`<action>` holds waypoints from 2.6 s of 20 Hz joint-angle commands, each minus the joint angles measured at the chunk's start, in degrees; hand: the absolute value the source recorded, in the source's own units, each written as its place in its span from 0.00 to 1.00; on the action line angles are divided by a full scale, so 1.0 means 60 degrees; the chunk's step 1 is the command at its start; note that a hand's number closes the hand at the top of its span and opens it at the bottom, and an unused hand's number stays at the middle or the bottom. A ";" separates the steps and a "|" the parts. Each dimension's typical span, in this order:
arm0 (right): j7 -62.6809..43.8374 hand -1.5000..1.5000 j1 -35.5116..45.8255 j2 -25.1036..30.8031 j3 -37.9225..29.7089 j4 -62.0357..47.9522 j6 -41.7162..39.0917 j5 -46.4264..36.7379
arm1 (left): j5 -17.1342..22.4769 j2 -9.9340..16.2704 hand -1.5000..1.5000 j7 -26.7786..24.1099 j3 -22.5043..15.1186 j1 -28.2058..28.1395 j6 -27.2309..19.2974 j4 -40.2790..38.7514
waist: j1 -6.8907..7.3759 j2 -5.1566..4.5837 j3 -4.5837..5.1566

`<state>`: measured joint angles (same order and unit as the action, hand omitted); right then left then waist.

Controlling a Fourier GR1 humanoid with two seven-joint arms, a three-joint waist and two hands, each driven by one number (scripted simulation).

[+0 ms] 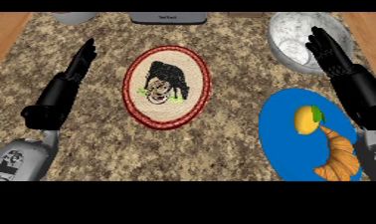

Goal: Pick the lemon from the plate and place it in the bowl

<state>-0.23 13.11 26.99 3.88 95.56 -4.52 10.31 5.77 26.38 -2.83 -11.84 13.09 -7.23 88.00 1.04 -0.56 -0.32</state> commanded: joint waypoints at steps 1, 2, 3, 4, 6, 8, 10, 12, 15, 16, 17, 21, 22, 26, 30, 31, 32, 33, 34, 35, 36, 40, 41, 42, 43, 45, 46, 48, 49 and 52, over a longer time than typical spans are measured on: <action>-0.0568 1.00 -0.0138 -0.0681 -0.0128 0.0217 0.1640 -0.0877 | 0.0114 -0.0045 0.50 0.0116 0.0107 0.0057 0.0284 -0.0156 | -0.0211 0.0103 0.0059; -0.0464 1.00 -0.0555 -0.0693 -0.0823 0.0069 0.2432 -0.0958 | 0.0306 -0.0323 0.50 0.0199 -0.0010 -0.0002 0.0176 -0.0188 | -0.0433 0.0115 0.0062; -0.0588 1.00 -0.0763 -0.0774 -0.1347 -0.0189 0.3290 -0.1259 | 0.0421 -0.0339 0.50 0.0314 -0.0198 -0.0326 0.0302 0.0202 | -0.0455 0.0170 0.0059; -0.0725 1.00 -0.0968 -0.0933 -0.1846 -0.0269 0.4085 -0.1411 | 0.0462 -0.0490 0.50 0.0116 -0.0278 -0.0528 0.0305 0.0065 | -0.0688 0.0174 0.0076; -0.0909 1.00 -0.1247 -0.1108 -0.2846 -0.0462 0.5549 -0.1792 | 0.0609 -0.0850 0.50 0.0271 -0.0467 -0.0644 0.0228 0.0077 | -0.1137 0.0198 0.0092; -0.1892 1.00 -0.2520 -0.0080 -0.2655 -0.1684 0.5794 -0.3408 | 0.0796 -0.0935 0.50 0.0351 -0.0586 -0.0869 0.0401 0.0022 | -0.1214 -0.0048 0.0165; -0.2045 0.00 -0.2301 -0.1872 -0.2578 -0.1289 0.7484 -0.3384 | 0.0982 -0.1224 0.50 0.0344 -0.0883 -0.0792 0.0682 0.0064 | -0.0647 0.0067 0.0082; -0.1724 0.00 -0.2381 -0.2784 -0.1951 -0.1178 0.8647 -0.4367 | 0.1039 -0.1290 0.50 0.0147 -0.1073 -0.1075 0.0942 0.0138 | -0.0251 0.0079 0.0072; -0.3457 0.00 -0.2374 -0.1830 -0.1379 -0.1506 0.8488 -0.6302 | 0.1030 -0.1419 0.50 0.0910 -0.1291 -0.0841 0.0927 0.0734 | -0.0112 0.0081 0.0075; -0.3382 0.00 -0.2292 -0.1701 -0.1367 -0.2183 0.8251 -0.6508 | 0.0935 -0.1504 0.50 0.0894 -0.1274 -0.0746 0.0822 0.0710 | -0.0088 0.0066 0.0067; -0.4707 0.00 -0.2691 -0.1275 -0.0921 -0.1164 0.7598 -0.7138 | 0.0799 -0.1554 0.50 0.0525 -0.1261 -0.0718 0.0829 0.0207 | -0.0219 0.0079 0.0103; -0.7332 0.00 -0.1978 -0.0160 -0.0905 -0.1253 0.5319 -0.7843 | 0.0725 -0.1626 0.50 0.1008 -0.1480 -0.0808 0.0678 0.0778 | -0.0059 0.0110 0.0119; -0.7799 0.00 -0.1932 -0.0107 -0.0605 -0.1306 0.4841 -0.8118 | 0.0986 -0.1415 0.50 0.0731 -0.1081 -0.0537 0.1033 0.0332 | -0.0105 0.0059 0.0133; -0.9537 0.00 -0.1541 0.0330 -0.0094 -0.0999 0.1805 -0.6852 | 0.0993 -0.1565 0.50 0.0885 -0.1133 -0.0484 0.0939 0.0387 | -0.0079 0.0086 0.0130; -1.1543 0.00 -0.0311 0.0316 -0.0240 -0.0567 -0.0401 -0.5096 | 0.0564 -0.1766 0.50 0.0774 -0.1575 -0.0826 0.0727 0.0355 | 0.0062 0.0121 0.0114; -1.2127 0.00 -0.0062 0.0257 -0.0279 -0.0494 -0.0711 -0.4803 | 0.0664 -0.1624 0.50 0.0752 -0.1333 -0.0607 0.0838 0.0397 | 0.0008 0.0120 0.0104; -1.2384 0.00 0.0213 0.0373 -0.0561 -0.0689 -0.1050 -0.4348 | 0.0699 -0.1847 0.50 0.0980 -0.1471 -0.0808 0.0647 0.0562 | 0.0039 0.0121 0.0090; -1.2777 0.00 0.0179 0.0317 -0.0415 -0.0451 -0.1297 -0.4153 | 0.1098 -0.1608 0.50 0.1096 -0.1088 -0.0520 0.1005 0.0590 | -0.0066 0.0130 0.0092; -1.3330 0.00 0.0652 0.0126 -0.0348 -0.0529 -0.1288 -0.4061 | 0.0693 -0.1695 0.50 0.0924 -0.1456 -0.0848 0.0851 0.0556 | 0.0024 0.0121 0.0090; -1.3688 0.00 0.0878 0.0155 -0.0352 -0.0548 -0.1460 -0.3845 | 0.0623 -0.1681 0.50 0.0930 -0.1457 -0.0782 0.0844 0.0523 | 0.0006 0.0120 0.0091; -1.3875 0.00 0.1118 0.0179 -0.0437 -0.0605 -0.1468 -0.3661 | 0.0702 -0.1752 0.50 0.0965 -0.1210 -0.0427 0.0800 0.0365 | -0.0070 0.0105 0.0085; -1.3955 0.00 0.1246 0.0003 -0.0153 -0.1470 -0.1150 -0.3596 | 0.0859 -0.1612 0.50 0.0874 -0.1242 -0.0932 0.1085 0.0696 | 0.0020 0.0106 0.0073; -1.3905 0.00 0.1169 0.0009 -0.0139 -0.1409 -0.1199 -0.3492 | 0.0773 -0.1495 0.50 0.0575 -0.1140 -0.1072 0.1152 0.0507 | -0.0043 0.0106 0.0073; -1.4149 0.00 0.1695 -0.0116 -0.0024 -0.1558 -0.1175 -0.3541 | 0.0813 -0.1654 0.50 0.0537 -0.1070 -0.0747 0.1171 0.0129 | -0.0065 0.0093 0.0088; -1.3903 0.00 0.1532 0.0002 -0.0030 -0.1733 -0.1224 -0.3513 | 0.1013 -0.1619 0.50 0.0981 -0.0790 -0.0166 0.1272 -0.0019 | -0.0139 0.0075 0.0070; -1.4155 0.00 0.1617 0.0056 0.0034 -0.1532 -0.1307 -0.3456 | 0.0592 -0.1778 0.50 0.0879 -0.1104 -0.0591 0.0944 0.0301 | -0.0136 0.0113 0.0069; -1.4157 0.00 0.1779 0.0026 0.0096 -0.1569 -0.1251 -0.3536 | 0.0786 -0.1827 0.50 0.1049 -0.1080 -0.0645 0.0998 0.0421 | -0.0144 0.0133 0.0082; -1.4161 0.00 0.1683 0.0136 0.0180 -0.1504 -0.1156 -0.3703 | 0.0569 -0.1903 0.50 0.0759 -0.1144 -0.0857 0.0936 0.0292 | -0.0138 0.0117 0.0072; -1.4162 0.00 0.1940 -0.0329 0.0660 -0.1708 -0.0743 -0.4183 | 0.0445 -0.2058 0.50 0.1229 -0.1417 -0.0723 0.0784 0.0708 | -0.0064 0.0121 0.0072; -1.4162 0.00 0.1935 -0.0262 0.0684 -0.1767 -0.0674 -0.4542 | 0.0473 -0.1977 0.50 0.0754 -0.1135 -0.0706 0.1060 0.0094 | -0.0151 0.0105 0.0068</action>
<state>-71.13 22.27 26.64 6.27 84.61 -7.85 -14.48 9.40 15.34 2.27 -18.36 9.16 -0.96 89.74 0.39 0.06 0.11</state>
